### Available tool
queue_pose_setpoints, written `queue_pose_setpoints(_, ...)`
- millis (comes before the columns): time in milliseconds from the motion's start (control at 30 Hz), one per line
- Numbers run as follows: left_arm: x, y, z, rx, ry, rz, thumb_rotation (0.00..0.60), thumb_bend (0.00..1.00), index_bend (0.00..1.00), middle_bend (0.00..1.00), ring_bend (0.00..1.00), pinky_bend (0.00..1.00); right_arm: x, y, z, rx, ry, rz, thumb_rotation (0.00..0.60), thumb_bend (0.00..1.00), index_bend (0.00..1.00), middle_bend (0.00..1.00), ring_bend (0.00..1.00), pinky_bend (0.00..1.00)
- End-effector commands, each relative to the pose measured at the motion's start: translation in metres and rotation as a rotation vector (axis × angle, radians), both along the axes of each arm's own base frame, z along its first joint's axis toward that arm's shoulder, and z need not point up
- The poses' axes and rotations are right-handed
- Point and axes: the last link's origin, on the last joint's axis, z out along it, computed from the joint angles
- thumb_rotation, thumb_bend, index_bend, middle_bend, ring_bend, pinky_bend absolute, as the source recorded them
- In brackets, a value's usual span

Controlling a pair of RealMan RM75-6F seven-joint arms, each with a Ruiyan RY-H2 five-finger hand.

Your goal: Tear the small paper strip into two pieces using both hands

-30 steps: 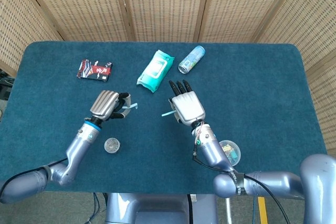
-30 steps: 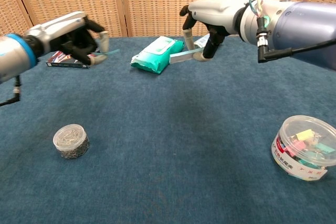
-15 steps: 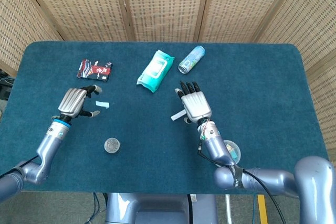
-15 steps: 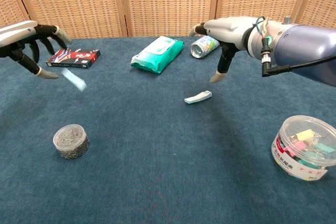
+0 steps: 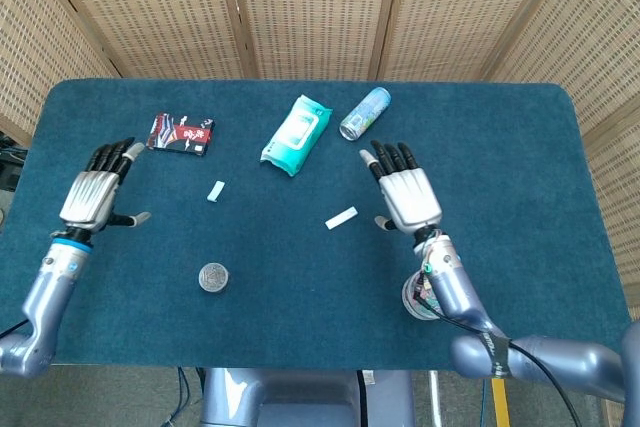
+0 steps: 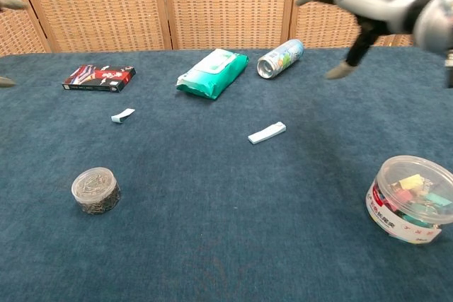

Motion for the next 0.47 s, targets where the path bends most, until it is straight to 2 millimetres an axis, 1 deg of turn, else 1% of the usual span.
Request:
queue_pose_setpoints(33,-0.030,-0.068,0.044,0.110,-0.098,0.130,0.600,0.00,0.00,0.00,0.00,0.00,-0.092,0.039,0.055,-0.090,0.002,-0.014,0.600,0.00,0.00,0.00,0.00,0.00)
queue_pose_setpoints(100,-0.034,-0.088,0.049,0.132,-0.117,0.155,0.600,0.00,0.00,0.00,0.00,0.00,-0.117,0.051,0.067,-0.114,-0.010,0.006,0.600,0.00,0.00,0.00,0.00,0.00)
queue_pose_setpoints(167,-0.037,-0.105,0.049,0.149,-0.125,0.176,0.600,0.00,0.00,0.00,0.00,0.00,-0.139,0.064,0.075,-0.142,-0.025,0.010,0.600,0.00,0.00,0.00,0.00,0.00)
queue_pose_setpoints(233,-0.039,-0.123,0.045,0.172,-0.123,0.192,0.600,0.00,0.00,0.00,0.00,0.00,-0.164,0.084,0.083,-0.159,-0.002,-0.023,0.600,0.00,0.00,0.00,0.00,0.00)
queue_pose_setpoints(333,-0.042,-0.138,0.034,0.180,-0.105,0.193,0.600,0.00,0.00,0.00,0.00,0.00,-0.184,0.108,0.091,-0.192,0.014,-0.046,0.600,0.00,0.00,0.00,0.00,0.00)
queue_pose_setpoints(467,-0.042,-0.146,0.026,0.172,-0.107,0.174,0.600,0.00,0.00,0.00,0.00,0.00,-0.198,0.132,0.095,-0.223,-0.015,-0.065,0.600,0.00,0.00,0.00,0.00,0.00)
